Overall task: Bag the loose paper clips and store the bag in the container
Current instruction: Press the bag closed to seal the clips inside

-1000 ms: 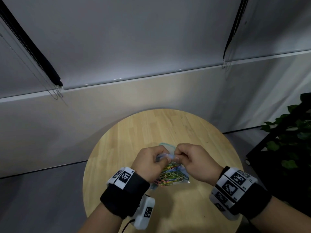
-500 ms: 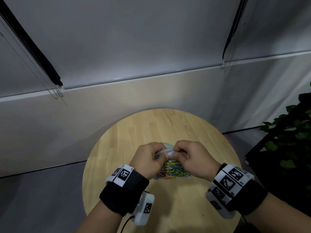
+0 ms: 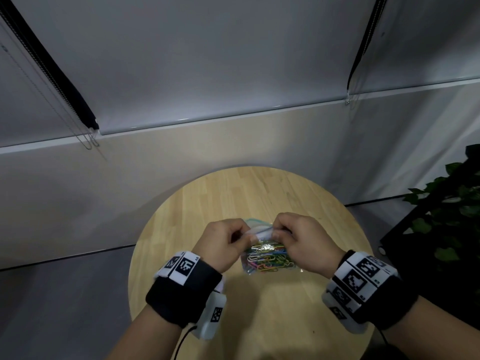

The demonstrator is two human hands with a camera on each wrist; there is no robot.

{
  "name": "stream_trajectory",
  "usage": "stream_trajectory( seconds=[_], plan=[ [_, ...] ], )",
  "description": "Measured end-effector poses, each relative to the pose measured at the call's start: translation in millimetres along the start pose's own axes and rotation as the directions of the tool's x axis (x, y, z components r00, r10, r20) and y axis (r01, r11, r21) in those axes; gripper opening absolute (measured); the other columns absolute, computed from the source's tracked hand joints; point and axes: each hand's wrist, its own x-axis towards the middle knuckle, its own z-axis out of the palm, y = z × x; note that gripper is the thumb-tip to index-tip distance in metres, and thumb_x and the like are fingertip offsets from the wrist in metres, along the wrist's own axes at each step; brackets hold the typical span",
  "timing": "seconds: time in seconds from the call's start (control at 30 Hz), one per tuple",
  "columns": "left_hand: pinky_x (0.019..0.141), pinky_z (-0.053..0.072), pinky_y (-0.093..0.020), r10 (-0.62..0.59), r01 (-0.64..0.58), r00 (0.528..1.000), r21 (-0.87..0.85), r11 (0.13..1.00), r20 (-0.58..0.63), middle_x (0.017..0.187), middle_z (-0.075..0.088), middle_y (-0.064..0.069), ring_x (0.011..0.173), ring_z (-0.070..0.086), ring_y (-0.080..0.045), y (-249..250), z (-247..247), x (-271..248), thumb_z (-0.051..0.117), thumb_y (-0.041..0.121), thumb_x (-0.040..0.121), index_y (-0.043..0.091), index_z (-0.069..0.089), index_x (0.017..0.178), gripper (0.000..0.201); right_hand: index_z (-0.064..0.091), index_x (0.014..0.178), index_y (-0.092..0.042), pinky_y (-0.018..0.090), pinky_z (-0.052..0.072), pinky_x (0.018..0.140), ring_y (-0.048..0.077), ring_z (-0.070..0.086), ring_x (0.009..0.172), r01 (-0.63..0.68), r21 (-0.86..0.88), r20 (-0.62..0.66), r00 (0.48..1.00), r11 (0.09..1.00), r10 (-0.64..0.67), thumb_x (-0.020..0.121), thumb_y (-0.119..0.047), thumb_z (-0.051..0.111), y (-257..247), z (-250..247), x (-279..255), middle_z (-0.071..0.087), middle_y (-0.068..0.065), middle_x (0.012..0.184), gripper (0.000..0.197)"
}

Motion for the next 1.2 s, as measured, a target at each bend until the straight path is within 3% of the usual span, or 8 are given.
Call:
stream_trajectory(
  seconds=[0.1,0.23,0.5,0.63,0.73,0.87,1.07,1.2],
  plan=[
    [0.060,0.042,-0.027,0.061,-0.060,0.998,0.078,0.995,-0.005,0.066,0.056,0.006,0.060,0.049,-0.008,1.4,-0.4,1.5,0.064,0.019,0.082,0.016,0.063,0.073,0.009,0.050,0.072,-0.030,0.040,0.049,0.073,0.021,0.059,0.074,-0.020,-0.001,0.024,1.000,1.000,0.020,0.086,-0.024,0.057,1.0,-0.5,-0.6,0.057,-0.011,0.071,0.017],
    [0.060,0.043,-0.028,0.103,-0.102,0.995,0.033,0.994,-0.008,0.068,0.057,0.006,0.063,0.051,-0.007,6.5,7.1,1.6,0.059,0.025,0.078,0.018,0.062,0.071,0.010,0.058,0.080,-0.029,0.039,0.048,0.080,0.016,0.060,0.079,0.018,0.012,0.047,0.999,1.000,-0.019,0.084,-0.028,0.058,-5.4,2.8,2.6,0.062,-0.013,0.079,0.005],
    [0.059,0.046,-0.027,0.074,-0.074,0.997,0.018,0.997,-0.009,0.069,0.061,0.004,0.062,0.054,-0.007,6.1,6.0,7.1,0.065,0.020,0.079,0.020,0.063,0.071,0.008,0.056,0.078,-0.021,0.041,0.047,0.079,0.014,0.057,0.076,0.042,-0.014,-0.046,0.998,0.999,-0.043,0.083,-0.021,0.052,-4.7,9.7,0.7,0.055,-0.013,0.077,0.007],
    [0.061,0.047,-0.036,0.133,-0.135,0.991,0.121,0.983,0.027,0.069,0.054,0.009,0.064,0.051,-0.010,8.8,11.9,8.7,0.054,0.024,0.077,0.018,0.059,0.070,0.010,0.054,0.079,-0.028,0.040,0.046,0.085,0.012,0.058,0.080,0.058,-0.048,0.070,0.996,0.997,-0.054,0.088,-0.022,0.053,-2.9,7.1,4.0,0.058,-0.013,0.082,0.010],
    [0.061,0.048,-0.033,0.072,-0.073,0.997,0.033,0.997,0.022,0.068,0.059,0.007,0.064,0.054,-0.010,5.9,11.1,8.1,0.060,0.027,0.078,0.019,0.061,0.070,0.011,0.057,0.080,-0.027,0.039,0.045,0.085,0.011,0.058,0.079,0.054,-0.040,0.081,0.995,0.998,-0.051,0.088,-0.023,0.053,-1.0,4.2,6.6,0.059,-0.014,0.081,0.010],
    [0.057,0.044,-0.018,-0.063,0.062,0.998,-0.090,0.994,-0.010,0.065,0.065,0.002,0.056,0.053,0.000,0.3,4.6,9.9,0.072,0.015,0.076,0.021,0.066,0.068,0.012,0.056,0.079,-0.023,0.039,0.045,0.082,0.015,0.058,0.079,0.025,-0.028,0.053,0.998,0.999,-0.023,0.087,-0.020,0.054,1.5,2.9,11.6,0.056,-0.013,0.078,0.009],
    [0.056,0.046,-0.019,-0.054,0.056,0.998,-0.113,0.992,0.017,0.062,0.063,0.006,0.055,0.055,-0.002,-0.9,5.1,12.8,0.069,0.005,0.076,0.018,0.067,0.066,0.017,0.059,0.083,-0.026,0.036,0.045,0.083,0.014,0.060,0.081,0.035,-0.024,0.116,0.993,0.999,-0.032,0.087,-0.026,0.055,2.0,8.0,12.8,0.062,-0.012,0.082,0.006],
    [0.054,0.043,-0.018,-0.106,0.110,0.994,-0.158,0.981,0.037,0.058,0.063,0.007,0.052,0.054,-0.002,-6.3,14.0,11.7,0.075,0.008,0.072,0.017,0.069,0.063,0.015,0.059,0.079,-0.020,0.036,0.043,0.079,0.015,0.058,0.078,0.065,-0.037,0.116,0.991,0.997,-0.060,0.087,-0.026,0.053,7.6,12.6,8.7,0.058,-0.012,0.077,0.011]
  ],
)
